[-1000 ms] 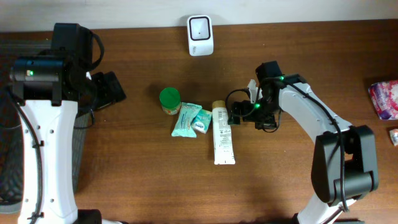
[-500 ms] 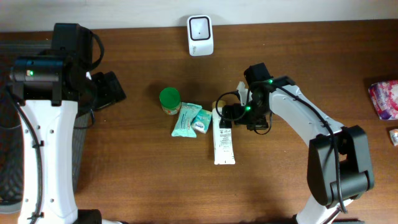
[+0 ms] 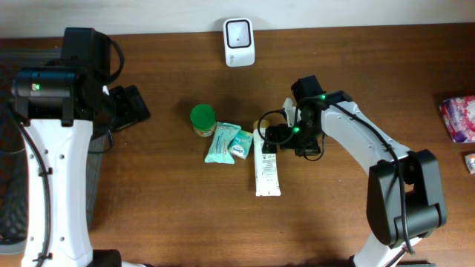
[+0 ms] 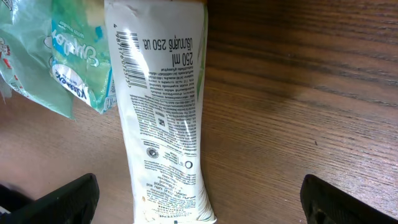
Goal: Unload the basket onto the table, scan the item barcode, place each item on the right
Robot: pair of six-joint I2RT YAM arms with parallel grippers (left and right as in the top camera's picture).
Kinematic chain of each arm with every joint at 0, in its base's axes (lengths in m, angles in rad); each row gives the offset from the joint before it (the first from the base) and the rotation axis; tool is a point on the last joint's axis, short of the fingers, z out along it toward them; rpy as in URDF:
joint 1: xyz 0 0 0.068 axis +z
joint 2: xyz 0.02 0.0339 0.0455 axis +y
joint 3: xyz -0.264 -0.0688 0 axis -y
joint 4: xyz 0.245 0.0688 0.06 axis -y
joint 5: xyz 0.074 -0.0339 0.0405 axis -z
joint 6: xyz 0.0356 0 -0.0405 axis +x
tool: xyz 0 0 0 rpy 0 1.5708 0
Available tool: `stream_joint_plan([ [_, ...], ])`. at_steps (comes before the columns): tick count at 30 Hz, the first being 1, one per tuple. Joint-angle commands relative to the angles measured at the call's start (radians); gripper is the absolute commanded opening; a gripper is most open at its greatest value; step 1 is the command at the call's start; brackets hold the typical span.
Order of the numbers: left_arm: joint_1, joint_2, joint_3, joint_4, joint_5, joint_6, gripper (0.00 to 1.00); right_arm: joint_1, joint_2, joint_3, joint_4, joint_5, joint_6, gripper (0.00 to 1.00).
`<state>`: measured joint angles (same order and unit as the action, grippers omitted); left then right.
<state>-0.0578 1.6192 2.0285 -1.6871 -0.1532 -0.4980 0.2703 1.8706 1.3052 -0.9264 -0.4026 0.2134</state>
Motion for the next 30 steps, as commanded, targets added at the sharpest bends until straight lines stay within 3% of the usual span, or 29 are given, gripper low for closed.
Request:
stream_joint_plan([
  [1, 0.004, -0.016, 0.011, -0.001, 0.0, -0.013, 0.99, 0.006, -0.014, 0.019, 0.0, -0.008, 0.005, 0.99],
  [11, 0.004, -0.016, 0.011, -0.001, 0.0, -0.013, 0.99, -0.043, -0.013, 0.019, 0.011, 0.141, 0.006, 0.98],
  [15, 0.004, -0.016, 0.011, -0.001, 0.0, -0.013, 0.99, -0.042, -0.012, 0.019, 0.008, 0.255, 0.151, 0.99],
  [23, 0.004, -0.016, 0.011, -0.001, 0.0, -0.013, 0.99, -0.029, -0.006, -0.012, 0.033, 0.138, 0.153, 0.99],
  [26, 0.004, -0.016, 0.011, -0.001, 0.0, -0.013, 0.99, -0.029, 0.004, -0.074, 0.137, -0.064, 0.028, 0.99],
  [30, 0.004, -0.016, 0.011, -0.001, 0.0, -0.013, 0.99, -0.029, 0.004, -0.12, 0.19, -0.077, 0.026, 1.0],
])
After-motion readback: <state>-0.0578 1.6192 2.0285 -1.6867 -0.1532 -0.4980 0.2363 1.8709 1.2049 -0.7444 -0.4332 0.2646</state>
